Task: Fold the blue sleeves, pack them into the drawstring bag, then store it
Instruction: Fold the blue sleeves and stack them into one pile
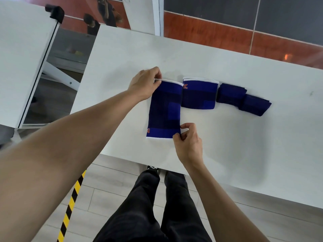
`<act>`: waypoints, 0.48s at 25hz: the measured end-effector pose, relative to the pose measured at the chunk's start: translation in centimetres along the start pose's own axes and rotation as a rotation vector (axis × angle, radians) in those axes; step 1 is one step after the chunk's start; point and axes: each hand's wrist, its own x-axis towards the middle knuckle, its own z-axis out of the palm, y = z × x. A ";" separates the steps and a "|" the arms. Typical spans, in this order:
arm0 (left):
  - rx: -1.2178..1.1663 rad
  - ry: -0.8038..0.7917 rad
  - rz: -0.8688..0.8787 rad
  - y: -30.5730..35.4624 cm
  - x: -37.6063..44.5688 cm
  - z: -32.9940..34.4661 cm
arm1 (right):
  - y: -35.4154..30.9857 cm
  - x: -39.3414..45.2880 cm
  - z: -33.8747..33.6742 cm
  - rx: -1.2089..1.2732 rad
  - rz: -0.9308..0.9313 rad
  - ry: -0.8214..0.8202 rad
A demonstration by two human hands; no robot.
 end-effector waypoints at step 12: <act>0.138 0.207 0.054 -0.3 -3.1 0.4 | 3.2 0.9 0.7 -0.388 -0.515 0.180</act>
